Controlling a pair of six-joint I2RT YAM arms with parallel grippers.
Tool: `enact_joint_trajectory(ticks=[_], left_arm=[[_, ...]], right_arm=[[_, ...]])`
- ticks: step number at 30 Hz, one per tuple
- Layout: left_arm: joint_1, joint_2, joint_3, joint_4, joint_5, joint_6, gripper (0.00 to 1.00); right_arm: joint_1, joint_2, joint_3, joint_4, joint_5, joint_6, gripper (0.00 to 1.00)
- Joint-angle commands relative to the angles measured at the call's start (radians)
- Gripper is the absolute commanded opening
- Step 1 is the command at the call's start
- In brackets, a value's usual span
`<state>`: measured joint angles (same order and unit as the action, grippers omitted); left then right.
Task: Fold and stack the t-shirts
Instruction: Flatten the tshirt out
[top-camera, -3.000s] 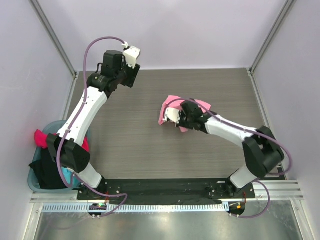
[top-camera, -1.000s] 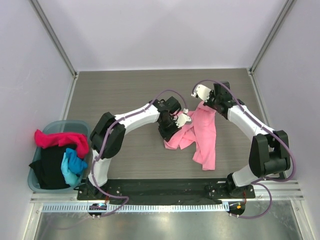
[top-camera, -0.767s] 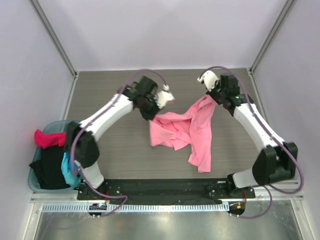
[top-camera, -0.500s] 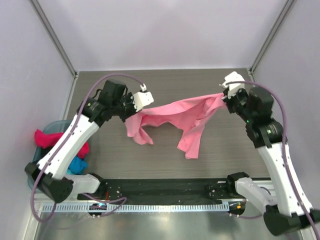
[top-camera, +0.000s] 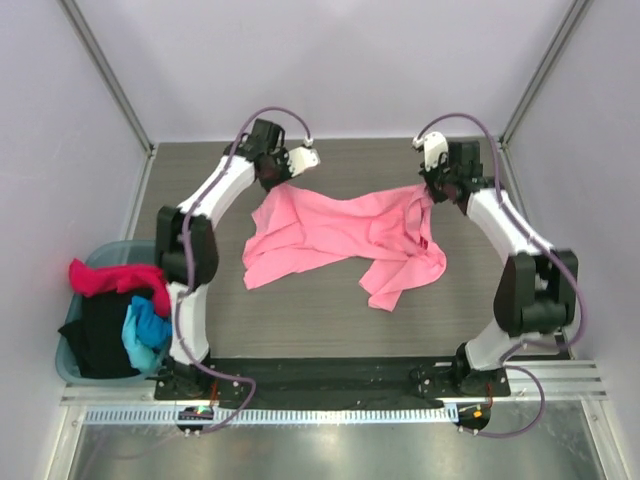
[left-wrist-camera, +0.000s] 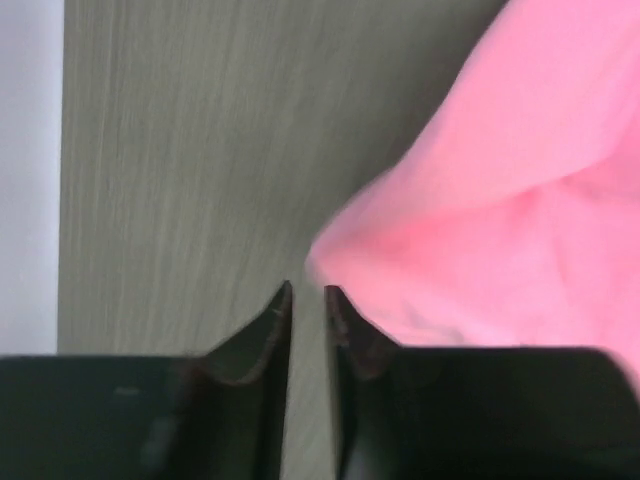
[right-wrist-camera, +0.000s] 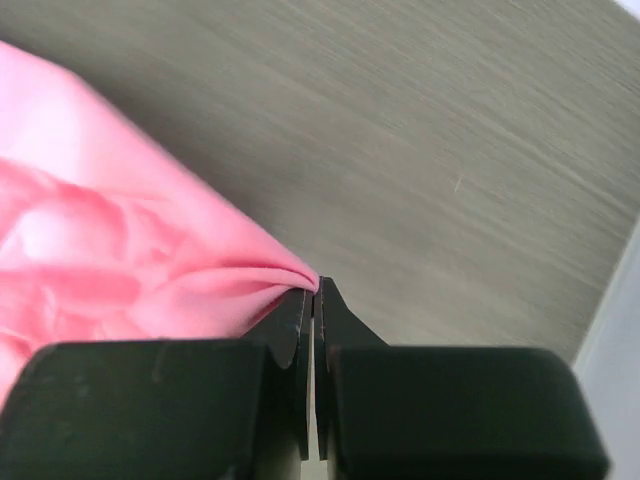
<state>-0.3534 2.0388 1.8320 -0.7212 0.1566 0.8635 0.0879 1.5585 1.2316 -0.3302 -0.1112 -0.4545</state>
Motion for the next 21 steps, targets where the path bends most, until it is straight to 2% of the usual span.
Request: enact_joint_trajectory(ticks=[1,2,3,5,8,10,11,13,16,21], left_arm=[[0.021,0.143,0.220,0.060,-0.043,0.008,0.24],[0.021,0.167,0.254,0.077,-0.069,0.000,0.35],[0.019,0.176,0.298,0.116,-0.101,-0.023,0.39],[0.019,0.152,0.312,0.121,-0.147,-0.116,0.45],[0.011,0.016,0.169,0.086,-0.147,-0.109,0.49],[0.008,-0.067,-0.010,0.081,-0.147,-0.100,0.56],[0.010,-0.095,-0.054,0.082,-0.147,-0.104,0.57],[0.010,-0.138,-0.121,0.031,-0.146,-0.090,0.56],[0.022,-0.086,-0.105,-0.127,-0.129,-0.066,0.47],[0.053,0.010,-0.036,-0.297,-0.052,-0.064,0.47]], right_arm=[[-0.042,0.148,0.237,0.109,0.008,0.048,0.01],[-0.046,0.196,0.282,0.094,0.022,0.063,0.01],[-0.050,0.256,0.323,0.077,0.050,0.082,0.01],[-0.054,0.308,0.423,0.028,0.083,0.103,0.09],[-0.056,0.308,0.416,0.022,0.091,0.122,0.22],[-0.056,0.257,0.347,0.028,0.062,0.125,0.22],[-0.056,0.239,0.324,0.033,0.053,0.129,0.24],[-0.056,0.200,0.275,0.030,0.036,0.132,0.28],[-0.056,0.170,0.243,0.011,0.015,0.151,0.31],[-0.056,0.147,0.247,-0.032,-0.044,0.178,0.36]])
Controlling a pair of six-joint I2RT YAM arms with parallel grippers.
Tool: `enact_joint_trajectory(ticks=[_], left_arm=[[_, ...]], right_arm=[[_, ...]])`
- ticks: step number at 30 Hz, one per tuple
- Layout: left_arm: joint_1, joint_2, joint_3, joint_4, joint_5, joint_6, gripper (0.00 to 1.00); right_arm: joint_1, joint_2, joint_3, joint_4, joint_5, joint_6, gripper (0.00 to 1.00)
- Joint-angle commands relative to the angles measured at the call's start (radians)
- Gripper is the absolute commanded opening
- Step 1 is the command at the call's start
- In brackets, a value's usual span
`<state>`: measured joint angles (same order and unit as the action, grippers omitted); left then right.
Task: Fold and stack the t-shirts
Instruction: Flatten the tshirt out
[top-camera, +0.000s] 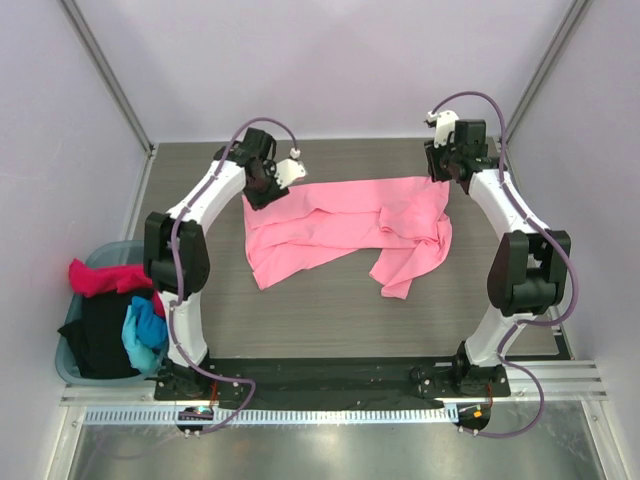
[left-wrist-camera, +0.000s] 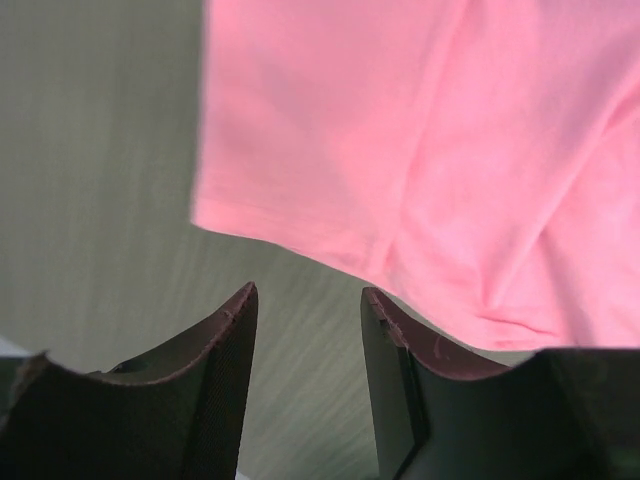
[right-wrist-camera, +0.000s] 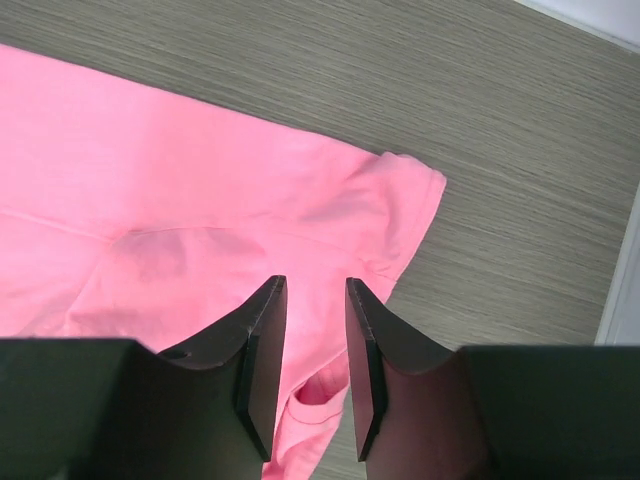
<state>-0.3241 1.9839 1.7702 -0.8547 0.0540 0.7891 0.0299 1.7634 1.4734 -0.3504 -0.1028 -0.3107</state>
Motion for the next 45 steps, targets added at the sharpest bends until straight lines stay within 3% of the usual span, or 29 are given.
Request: enact_joint_trajectory(ticks=[1,11,22,36,45], left_arm=[[0.025,0.087,0.025,-0.170,0.050,0.013,0.47],[0.051,0.216,0.089,-0.185,0.047,-0.002,0.44],[0.072,0.248,0.072,-0.168,0.030,0.009,0.36],[0.079,0.293,0.124,-0.165,0.029,0.007,0.34],[0.079,0.262,0.172,-0.202,0.037,0.024,0.15]], right_arm=[[0.002,-0.058,0.010,-0.016,-0.060,0.033,0.36],[0.002,-0.088,-0.010,-0.044,-0.080,0.001,0.39],[0.002,-0.097,-0.038,-0.048,-0.072,-0.011,0.39],[0.004,-0.094,-0.047,-0.042,-0.067,-0.021,0.39],[0.004,-0.105,-0.071,-0.036,-0.057,-0.022,0.39]])
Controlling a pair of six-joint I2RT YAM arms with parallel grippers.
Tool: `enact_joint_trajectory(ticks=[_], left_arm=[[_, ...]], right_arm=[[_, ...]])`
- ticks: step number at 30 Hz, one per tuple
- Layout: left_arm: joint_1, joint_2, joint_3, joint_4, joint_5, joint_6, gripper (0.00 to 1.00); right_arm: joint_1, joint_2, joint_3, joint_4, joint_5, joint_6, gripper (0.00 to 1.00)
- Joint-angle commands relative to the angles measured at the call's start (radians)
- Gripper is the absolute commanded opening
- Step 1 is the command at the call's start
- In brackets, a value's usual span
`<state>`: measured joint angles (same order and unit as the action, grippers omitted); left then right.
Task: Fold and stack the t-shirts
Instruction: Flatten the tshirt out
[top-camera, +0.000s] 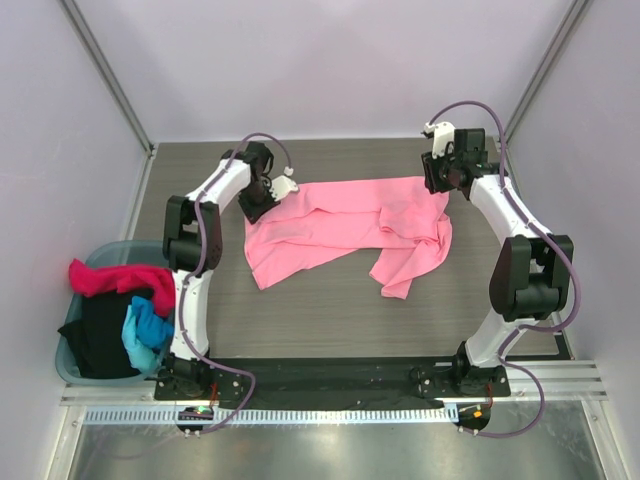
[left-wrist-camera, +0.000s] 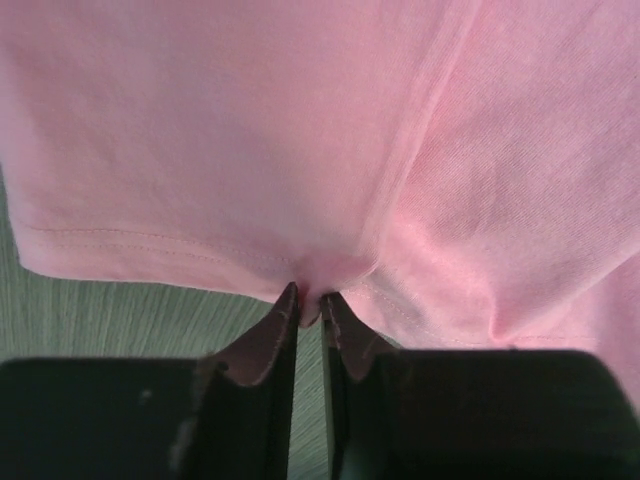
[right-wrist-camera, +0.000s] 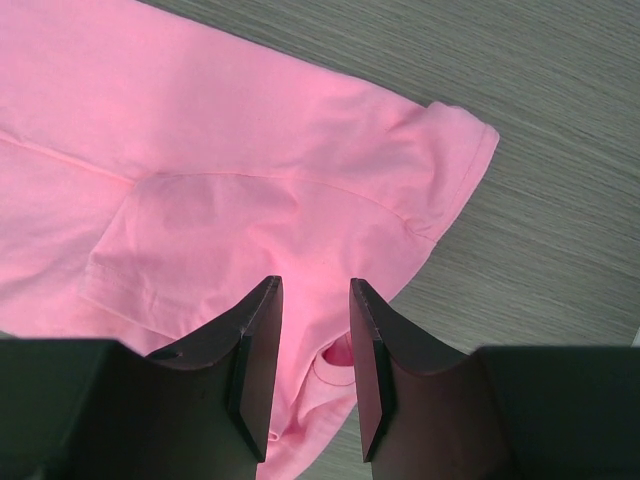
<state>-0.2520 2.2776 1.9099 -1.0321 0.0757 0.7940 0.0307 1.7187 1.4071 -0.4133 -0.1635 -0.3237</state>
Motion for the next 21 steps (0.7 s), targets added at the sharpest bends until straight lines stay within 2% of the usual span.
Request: enact_joint_trajectory(ticks=[1,3,4,14,16,17,19,21], left_arm=[[0.007,-0.044,0.032,-0.025,0.013,0.020,0.12],[0.007,-0.052,0.035,-0.029,0.013,0.022,0.07],[0.008,-0.058,0.037,-0.034,0.018,0.025,0.00],[0.016,-0.153,0.034,0.018,0.001,0.031,0.00],[0.017,-0.168,0.064,0.018,-0.011,0.033,0.00],[0.017,-0.171,0.075,0.015,-0.020,0.033,0.00],[0.016,-0.167,0.109,0.004,-0.028,0.031,0.00],[0.016,-0.162,0.133,0.004,-0.036,0.022,0.00]], right_arm=[[0.003,-0.062,-0.008,0.028,0.004,-0.011,0.39],[0.000,-0.061,-0.011,0.031,0.007,-0.009,0.39],[0.003,-0.059,-0.013,0.033,0.007,-0.011,0.39],[0.000,-0.073,-0.002,0.013,0.021,-0.038,0.39],[0.002,-0.093,0.009,-0.078,-0.017,-0.099,0.40],[0.002,-0.103,0.015,-0.131,-0.116,-0.212,0.41],[0.002,-0.125,0.020,-0.290,-0.207,-0.325,0.44],[0.003,-0.156,0.004,-0.363,-0.264,-0.428,0.49]])
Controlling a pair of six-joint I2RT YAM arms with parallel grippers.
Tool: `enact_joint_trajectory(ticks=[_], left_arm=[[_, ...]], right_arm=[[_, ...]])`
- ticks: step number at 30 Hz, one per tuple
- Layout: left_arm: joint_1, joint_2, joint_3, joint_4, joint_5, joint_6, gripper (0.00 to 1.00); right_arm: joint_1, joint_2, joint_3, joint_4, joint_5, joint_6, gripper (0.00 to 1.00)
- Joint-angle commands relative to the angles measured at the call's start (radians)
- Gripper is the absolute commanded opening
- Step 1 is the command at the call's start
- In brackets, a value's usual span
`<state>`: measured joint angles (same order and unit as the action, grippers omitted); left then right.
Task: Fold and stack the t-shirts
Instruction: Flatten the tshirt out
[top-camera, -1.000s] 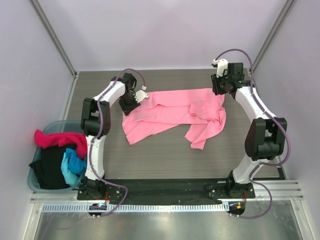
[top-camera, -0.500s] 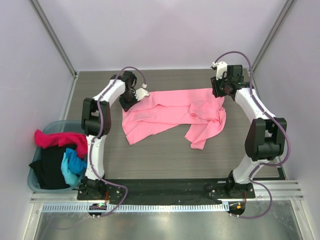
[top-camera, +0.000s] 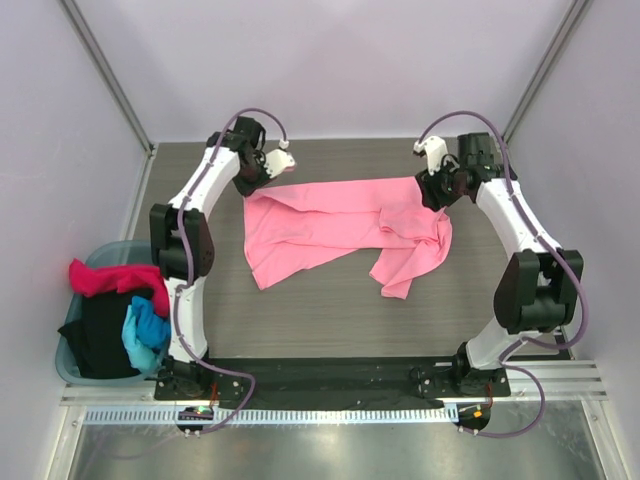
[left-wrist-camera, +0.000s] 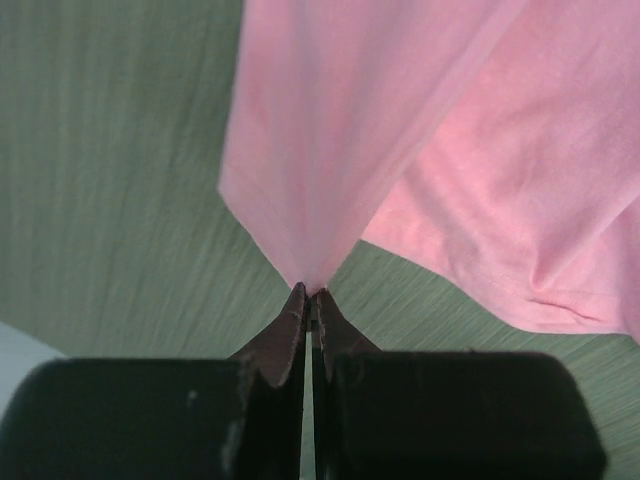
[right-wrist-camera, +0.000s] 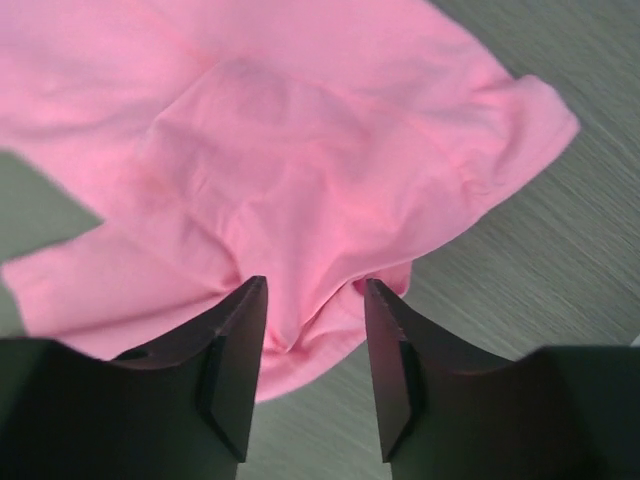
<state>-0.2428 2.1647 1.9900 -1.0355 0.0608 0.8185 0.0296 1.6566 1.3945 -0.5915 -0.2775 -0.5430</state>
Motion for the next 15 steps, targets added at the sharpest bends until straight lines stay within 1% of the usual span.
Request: enact_joint_trajectory(ticks=[1,3,6,9,10,15], left_arm=[[0.007,-0.048,0.059,0.011,-0.022,-0.007,0.00],[0.008,-0.043,0.075,0.015,-0.029,-0.027,0.00],[0.008,-0.032,0.087,0.018,-0.019,-0.056,0.00],[0.008,-0.028,0.089,0.015,-0.013,-0.071,0.00],[0.010,-0.029,0.089,0.017,-0.013,-0.071,0.00],[0.010,-0.036,0.084,0.022,-0.027,-0.070,0.00]], right_arm=[[0.004,-0.100,0.009,-0.227,-0.157,-0.230,0.51],[0.004,-0.104,-0.009,-0.252,-0.173,-0.267,0.54],[0.013,-0.097,-0.026,-0.252,-0.177,-0.290,0.55],[0.032,-0.075,-0.046,-0.257,-0.135,-0.346,0.55],[0.035,-0.070,-0.072,-0.257,-0.103,-0.400,0.55],[0.041,-0.050,-0.160,-0.231,-0.032,-0.494,0.55]])
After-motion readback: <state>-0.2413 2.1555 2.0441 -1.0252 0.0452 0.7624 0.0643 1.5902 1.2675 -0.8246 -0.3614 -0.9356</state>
